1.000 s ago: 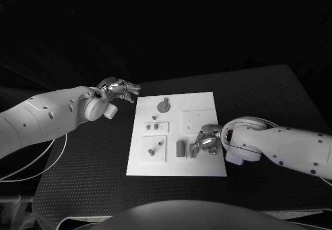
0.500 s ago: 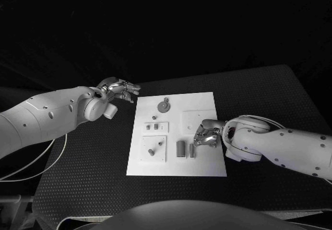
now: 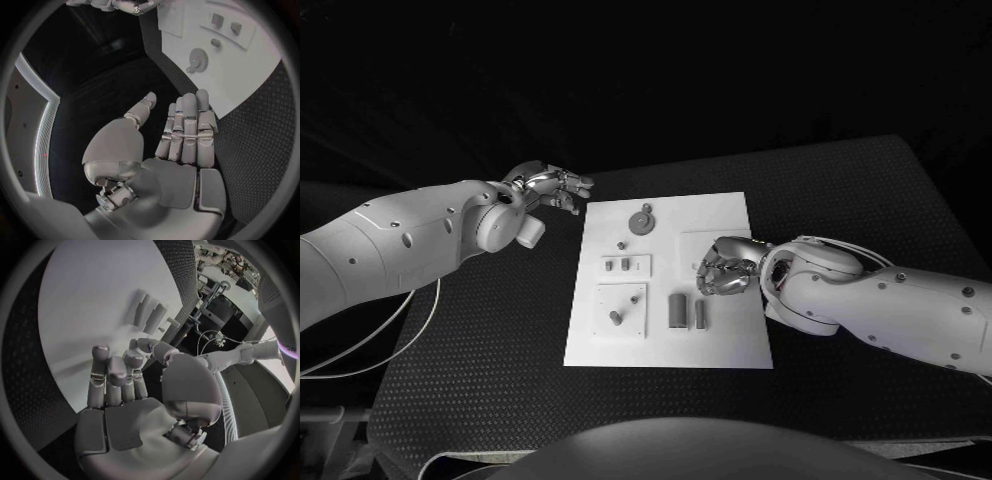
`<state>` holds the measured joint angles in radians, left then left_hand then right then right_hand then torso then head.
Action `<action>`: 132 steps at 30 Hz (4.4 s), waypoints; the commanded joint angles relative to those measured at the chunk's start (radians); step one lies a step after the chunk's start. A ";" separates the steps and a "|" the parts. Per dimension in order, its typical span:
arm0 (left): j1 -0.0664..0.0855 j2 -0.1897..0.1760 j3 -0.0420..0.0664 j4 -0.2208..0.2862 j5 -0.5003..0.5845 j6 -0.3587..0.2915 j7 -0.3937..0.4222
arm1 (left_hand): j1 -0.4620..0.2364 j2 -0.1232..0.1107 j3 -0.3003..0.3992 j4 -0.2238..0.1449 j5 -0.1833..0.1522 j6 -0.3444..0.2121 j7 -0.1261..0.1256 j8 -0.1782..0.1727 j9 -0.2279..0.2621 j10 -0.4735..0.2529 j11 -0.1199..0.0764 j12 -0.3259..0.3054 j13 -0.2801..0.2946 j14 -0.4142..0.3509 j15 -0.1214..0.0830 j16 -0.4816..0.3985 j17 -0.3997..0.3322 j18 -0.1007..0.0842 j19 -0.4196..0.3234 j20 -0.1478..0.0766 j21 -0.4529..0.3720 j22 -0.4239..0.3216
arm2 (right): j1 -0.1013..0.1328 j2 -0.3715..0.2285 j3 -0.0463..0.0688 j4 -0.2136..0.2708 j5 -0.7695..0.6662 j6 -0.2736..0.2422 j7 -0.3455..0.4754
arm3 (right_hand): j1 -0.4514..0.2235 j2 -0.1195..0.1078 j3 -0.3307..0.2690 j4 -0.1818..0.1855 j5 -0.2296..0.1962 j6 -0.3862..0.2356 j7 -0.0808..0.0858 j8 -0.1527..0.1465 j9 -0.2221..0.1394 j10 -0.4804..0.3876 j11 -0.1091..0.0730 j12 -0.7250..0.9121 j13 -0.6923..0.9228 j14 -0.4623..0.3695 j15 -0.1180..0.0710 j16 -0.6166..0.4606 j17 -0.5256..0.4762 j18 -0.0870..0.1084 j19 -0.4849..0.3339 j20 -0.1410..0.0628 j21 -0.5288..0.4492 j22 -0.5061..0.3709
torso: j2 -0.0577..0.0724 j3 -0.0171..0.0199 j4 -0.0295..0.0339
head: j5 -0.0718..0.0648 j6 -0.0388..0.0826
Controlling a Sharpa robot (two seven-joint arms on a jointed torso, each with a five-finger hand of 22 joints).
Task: Assemble the parts on the task board
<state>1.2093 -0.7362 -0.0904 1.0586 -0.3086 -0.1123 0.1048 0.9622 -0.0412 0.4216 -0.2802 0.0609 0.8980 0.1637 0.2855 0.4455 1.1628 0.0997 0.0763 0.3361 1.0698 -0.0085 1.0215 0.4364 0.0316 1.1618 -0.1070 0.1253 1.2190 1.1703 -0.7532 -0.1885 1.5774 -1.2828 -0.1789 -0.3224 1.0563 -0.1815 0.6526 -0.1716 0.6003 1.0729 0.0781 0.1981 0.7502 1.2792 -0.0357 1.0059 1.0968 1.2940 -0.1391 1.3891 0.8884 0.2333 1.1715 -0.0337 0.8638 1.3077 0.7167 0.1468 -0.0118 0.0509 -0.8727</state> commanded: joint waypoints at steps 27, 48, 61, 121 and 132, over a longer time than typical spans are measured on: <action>0.001 0.002 0.000 0.000 -0.005 0.017 0.001 | -0.009 0.001 0.005 0.002 -0.004 -0.004 0.006 0.004 -0.002 -0.008 0.001 -0.002 0.001 0.008 -0.001 -0.004 0.002 0.013 0.007 -0.002 -0.006 0.003 | -0.022 0.023 0.000 -0.014 -0.097 0.082 0.042 | 0.072 0.075 0.012 -0.079 0.003 0.052 -0.013 0.030 0.004 0.003 -0.009 0.005 -0.007 -0.002 0.002 -0.004 -0.001 0.028 -0.012 0.013 -0.003 0.018 | 0.000 0.0000 -0.0003 | -0.001 0.000; 0.001 0.001 0.000 0.000 -0.007 0.017 0.001 | -0.009 0.001 0.005 0.001 -0.004 -0.005 0.006 0.004 -0.002 -0.008 0.001 -0.002 0.002 0.008 -0.001 -0.004 0.002 0.013 0.007 -0.001 -0.006 0.003 | -0.034 0.033 0.000 -0.030 -0.133 0.048 0.044 | 0.032 0.036 -0.007 -0.039 0.002 0.059 -0.016 0.034 0.004 0.005 -0.011 0.002 -0.013 0.000 -0.002 -0.005 -0.003 0.028 -0.006 0.013 -0.004 0.015 | 0.000 0.0006 -0.0006 | -0.002 0.000; 0.001 0.001 0.000 0.001 -0.008 0.019 -0.004 | -0.009 0.001 0.006 0.001 -0.004 -0.005 0.006 0.005 -0.002 -0.008 0.001 -0.002 0.002 0.008 -0.001 -0.004 0.003 0.014 0.007 -0.001 -0.007 0.004 | -0.042 0.040 0.000 -0.032 -0.175 0.030 0.028 | -0.015 0.000 -0.087 -0.004 -0.003 0.055 -0.019 0.040 0.011 0.005 -0.014 0.004 -0.013 0.000 -0.004 -0.003 -0.003 0.028 -0.003 0.011 -0.004 0.016 | 0.000 0.0000 -0.0001 | -0.003 0.000; 0.001 0.002 0.000 -0.001 -0.008 0.021 -0.011 | -0.011 0.003 0.006 0.001 -0.004 -0.010 0.008 0.003 -0.003 -0.011 0.002 -0.003 0.001 0.008 -0.001 -0.005 0.004 0.014 0.008 -0.001 -0.008 0.005 | -0.043 -0.001 0.003 -0.012 -0.108 0.006 0.048 | -0.076 -0.038 -0.276 0.104 0.257 -0.072 0.023 -0.028 -0.026 -0.062 0.024 0.011 0.000 -0.040 0.022 -0.007 0.006 0.028 -0.042 0.015 -0.015 0.016 | 0.000 0.0000 -0.0004 | 0.001 0.000; 0.001 0.001 0.000 -0.001 -0.008 0.022 -0.012 | -0.011 0.003 0.006 0.000 -0.004 -0.011 0.008 0.003 -0.003 -0.011 0.002 -0.003 0.001 0.008 0.000 -0.005 0.004 0.014 0.008 -0.001 -0.009 0.005 | -0.043 0.001 0.004 -0.017 -0.108 0.042 0.056 | -0.038 -0.026 -0.301 0.092 0.096 -0.066 0.022 -0.026 -0.039 -0.065 0.024 0.015 -0.005 -0.044 0.022 -0.006 0.008 0.028 -0.049 0.017 -0.018 0.016 | 0.000 0.0002 -0.0005 | 0.001 0.000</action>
<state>1.2093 -0.7357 -0.0911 1.0563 -0.3149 -0.1037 0.0888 0.9618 -0.0408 0.4215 -0.2801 0.0609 0.8911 0.1672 0.2855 0.4435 1.1593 0.1032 0.0763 0.3363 1.0696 -0.0084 1.0216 0.4387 0.0315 1.1618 -0.1070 0.1216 1.2229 1.1281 -0.7538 -0.1844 1.5612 -1.3944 -0.1612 -0.2819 1.0111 -0.2057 0.3555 -0.0819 0.6999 1.0226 0.0792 0.1741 0.7120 1.2221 -0.0143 1.0147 1.0928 1.2532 -0.1192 1.3854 0.8946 0.2433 1.1290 -0.0157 0.8501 1.3077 0.7165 0.1469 -0.0122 0.0526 -0.8727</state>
